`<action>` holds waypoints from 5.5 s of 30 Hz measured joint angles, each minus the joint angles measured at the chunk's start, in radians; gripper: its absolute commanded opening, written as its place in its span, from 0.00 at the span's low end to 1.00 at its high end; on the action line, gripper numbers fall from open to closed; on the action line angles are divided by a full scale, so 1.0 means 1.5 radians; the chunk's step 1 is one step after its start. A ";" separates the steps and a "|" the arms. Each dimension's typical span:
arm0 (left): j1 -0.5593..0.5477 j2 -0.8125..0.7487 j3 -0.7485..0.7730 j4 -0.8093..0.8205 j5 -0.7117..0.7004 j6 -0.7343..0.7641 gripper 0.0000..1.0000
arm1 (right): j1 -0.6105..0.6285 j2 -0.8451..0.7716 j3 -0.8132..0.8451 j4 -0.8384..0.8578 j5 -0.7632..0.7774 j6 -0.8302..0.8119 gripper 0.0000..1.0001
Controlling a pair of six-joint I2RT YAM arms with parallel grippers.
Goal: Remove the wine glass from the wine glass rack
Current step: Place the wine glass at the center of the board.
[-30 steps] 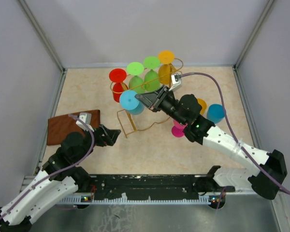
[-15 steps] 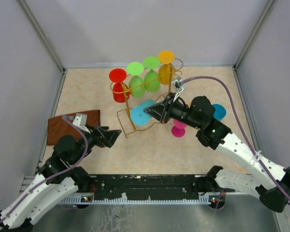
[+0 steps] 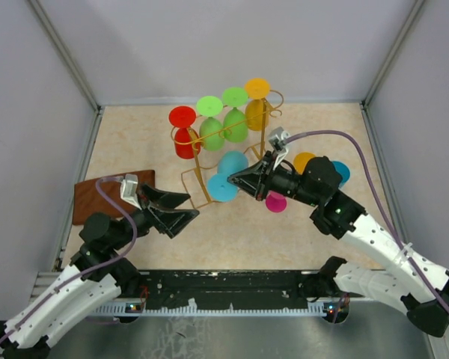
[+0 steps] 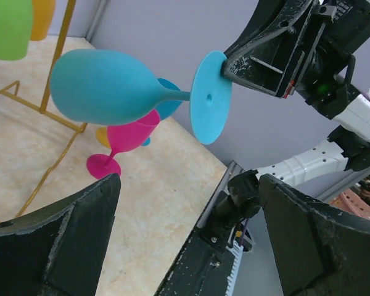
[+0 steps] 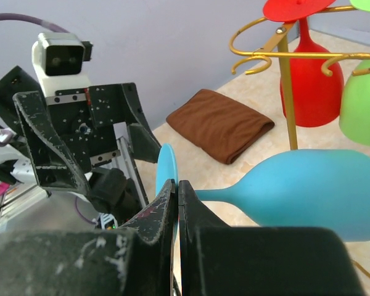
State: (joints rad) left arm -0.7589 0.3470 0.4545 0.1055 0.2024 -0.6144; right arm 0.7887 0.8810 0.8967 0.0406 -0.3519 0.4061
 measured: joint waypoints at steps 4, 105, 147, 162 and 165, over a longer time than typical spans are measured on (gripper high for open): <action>0.000 0.024 -0.021 0.062 0.023 -0.034 0.96 | 0.000 0.010 0.000 0.016 -0.025 -0.004 0.00; 0.002 0.158 -0.100 0.367 0.226 -0.059 0.00 | 0.030 0.066 0.001 0.031 -0.161 -0.039 0.54; 0.004 0.072 -0.123 0.366 0.574 0.126 0.00 | -0.157 0.081 -0.073 0.153 -0.414 0.183 0.62; 0.002 0.030 -0.057 0.158 0.578 0.260 0.00 | -0.091 0.100 -0.073 0.275 -0.486 0.213 0.37; 0.002 0.020 -0.054 0.123 0.577 0.287 0.00 | -0.091 0.104 -0.073 0.289 -0.493 0.221 0.36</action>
State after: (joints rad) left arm -0.7567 0.3775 0.3729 0.2905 1.0683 -0.1833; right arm 0.6518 1.0367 0.7872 0.4736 -1.0920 0.7372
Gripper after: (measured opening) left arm 0.017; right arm 0.375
